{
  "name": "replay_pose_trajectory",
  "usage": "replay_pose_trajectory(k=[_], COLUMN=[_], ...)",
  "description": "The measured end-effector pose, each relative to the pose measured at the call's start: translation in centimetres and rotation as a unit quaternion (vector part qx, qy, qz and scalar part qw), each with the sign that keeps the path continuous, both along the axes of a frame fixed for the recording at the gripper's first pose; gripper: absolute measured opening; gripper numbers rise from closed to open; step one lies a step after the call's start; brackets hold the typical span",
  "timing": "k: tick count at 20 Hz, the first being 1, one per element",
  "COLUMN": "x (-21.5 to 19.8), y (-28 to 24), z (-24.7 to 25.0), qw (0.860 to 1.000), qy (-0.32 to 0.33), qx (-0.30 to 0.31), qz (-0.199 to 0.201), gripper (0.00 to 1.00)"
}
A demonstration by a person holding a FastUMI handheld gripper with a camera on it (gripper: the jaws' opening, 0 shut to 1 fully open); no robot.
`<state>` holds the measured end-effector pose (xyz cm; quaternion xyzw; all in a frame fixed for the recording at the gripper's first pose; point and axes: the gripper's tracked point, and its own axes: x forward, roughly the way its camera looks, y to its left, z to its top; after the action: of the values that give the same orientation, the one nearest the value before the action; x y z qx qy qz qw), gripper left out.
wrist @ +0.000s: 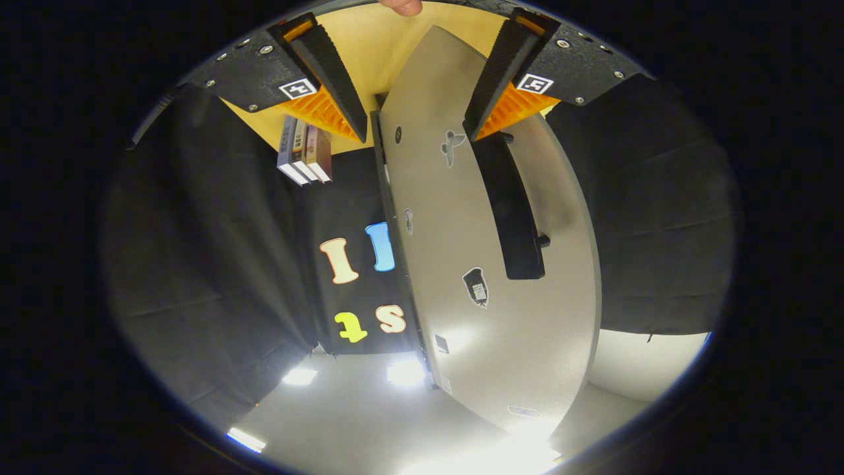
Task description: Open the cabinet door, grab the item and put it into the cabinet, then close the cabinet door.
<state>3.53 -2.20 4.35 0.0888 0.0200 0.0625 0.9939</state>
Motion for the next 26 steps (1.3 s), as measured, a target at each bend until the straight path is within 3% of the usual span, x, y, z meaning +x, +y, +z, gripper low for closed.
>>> replay_pose_trajectory(k=[7, 14, 26], x=[4.0, 3.0, 0.7], y=[9.7, 15.4, 16.8], z=[-0.4, 0.6, 0.9], qw=[1.000, 1.000, 0.999], qy=[0.000, -0.019, -0.035], qx=[0.024, 0.004, 0.001], qz=[0.013, -0.010, -0.013], gripper=[0.94, 0.95, 0.95])
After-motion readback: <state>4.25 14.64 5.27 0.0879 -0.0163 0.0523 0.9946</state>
